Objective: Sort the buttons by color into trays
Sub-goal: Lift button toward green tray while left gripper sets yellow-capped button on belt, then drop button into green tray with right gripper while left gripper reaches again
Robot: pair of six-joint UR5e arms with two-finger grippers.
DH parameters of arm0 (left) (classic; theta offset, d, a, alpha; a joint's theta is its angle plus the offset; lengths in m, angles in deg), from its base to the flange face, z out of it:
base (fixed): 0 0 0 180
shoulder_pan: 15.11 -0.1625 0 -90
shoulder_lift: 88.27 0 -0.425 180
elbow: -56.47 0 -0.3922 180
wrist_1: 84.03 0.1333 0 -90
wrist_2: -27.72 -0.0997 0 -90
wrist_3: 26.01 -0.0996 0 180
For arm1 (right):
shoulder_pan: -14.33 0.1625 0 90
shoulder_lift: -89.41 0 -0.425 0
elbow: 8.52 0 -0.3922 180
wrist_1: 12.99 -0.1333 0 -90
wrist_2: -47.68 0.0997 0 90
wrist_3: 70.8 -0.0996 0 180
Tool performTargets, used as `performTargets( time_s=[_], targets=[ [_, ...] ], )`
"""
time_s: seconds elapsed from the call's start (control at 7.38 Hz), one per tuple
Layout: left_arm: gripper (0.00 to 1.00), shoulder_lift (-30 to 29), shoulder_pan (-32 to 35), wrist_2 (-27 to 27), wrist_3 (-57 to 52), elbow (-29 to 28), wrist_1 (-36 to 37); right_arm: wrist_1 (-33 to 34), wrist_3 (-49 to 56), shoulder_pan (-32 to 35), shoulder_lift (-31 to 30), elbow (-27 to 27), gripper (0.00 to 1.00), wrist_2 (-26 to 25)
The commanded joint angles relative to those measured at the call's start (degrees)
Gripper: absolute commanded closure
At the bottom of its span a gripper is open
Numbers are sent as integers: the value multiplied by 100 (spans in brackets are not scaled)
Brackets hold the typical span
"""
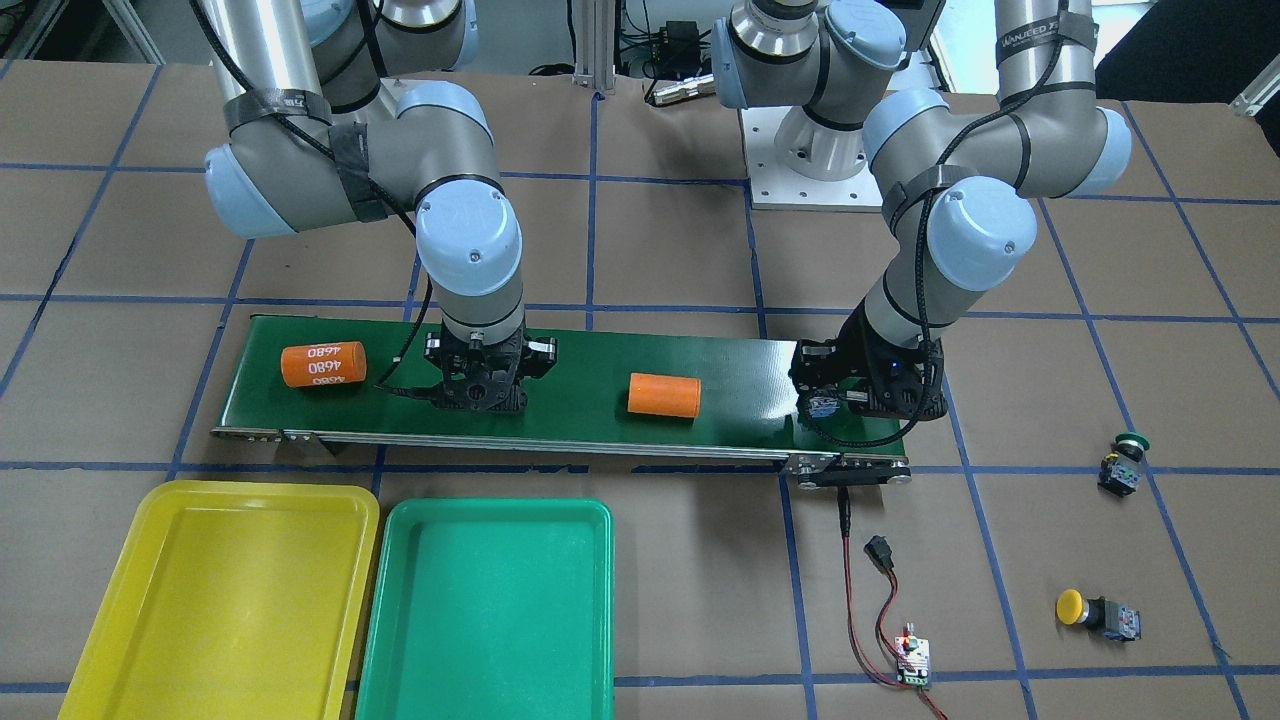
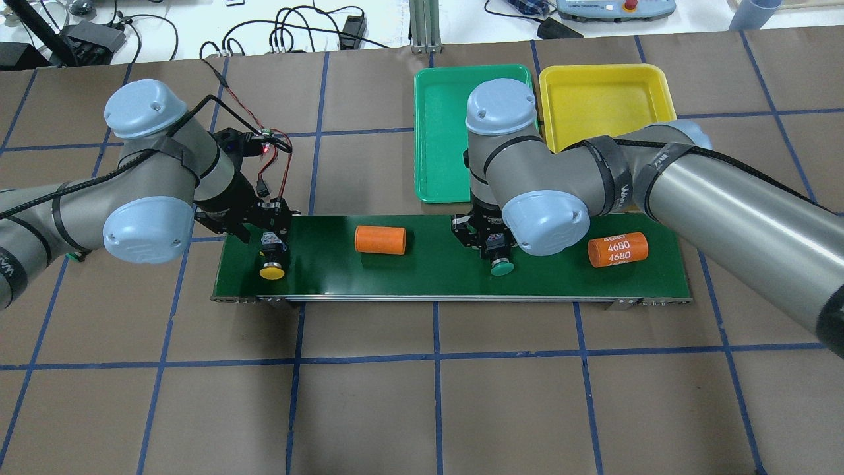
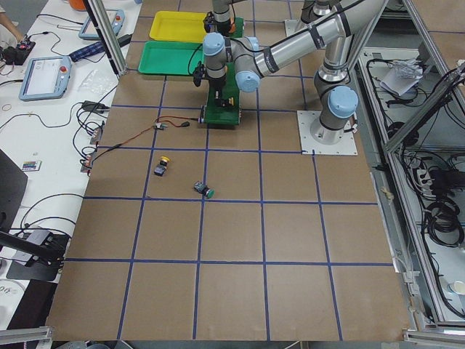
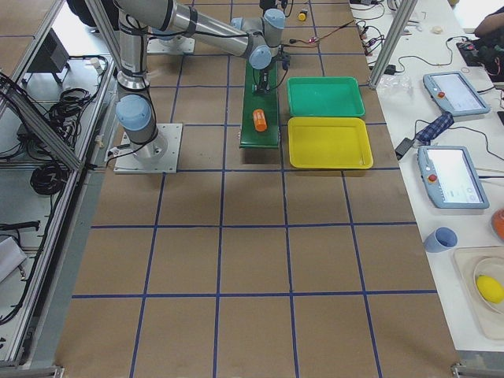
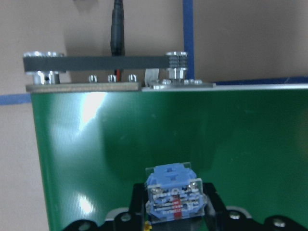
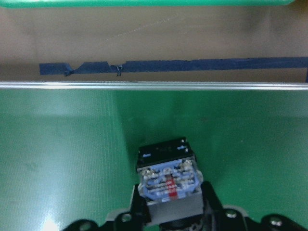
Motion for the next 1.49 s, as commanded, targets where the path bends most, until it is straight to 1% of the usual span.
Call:
performTargets(
  time_s=[0.0,0.14,0.27,0.41,0.54,0.68,0.81,0.95,1.08,1.22,1.36],
  targets=[
    [0,-47,-238,-16,-99,-1027,-1058,0,-285,-31,-75,-187,100,-7],
    [0,-275,-553,-16,-823,-1678,-1508,-26,-269,-83,-127,-467,100,-16],
    [0,-538,-931,-24,-1691,-2006,-1564,34,-234,-232,-58,-775,100,97],
    [0,-732,-1500,-42,-2840,-1966,-1556,79,-138,-416,73,-1047,100,72],
    [0,-882,-2176,-33,-3756,-1853,-1461,114,19,-496,283,-1215,100,19],
    [0,-1075,-2748,-111,-4731,-1869,-1312,593,134,-532,520,-1330,100,1],
    [0,-1312,-3137,-243,-5594,-1782,-753,980,135,-541,827,-1358,100,10],
    [0,-1610,-3341,-235,-6081,-1781,-234,1472,144,-567,1239,-1358,100,1],
    [0,-1865,-3456,-235,-6451,-1790,-20,1755,144,-628,1443,-1358,100,-8],
    [0,-2042,-3474,-244,-6472,-1773,138,1740,170,-750,1437,-1358,100,-8],
    [0,-2157,-3466,-244,-6472,-1781,140,1714,318,-839,1437,-1340,100,-8]
  ],
)
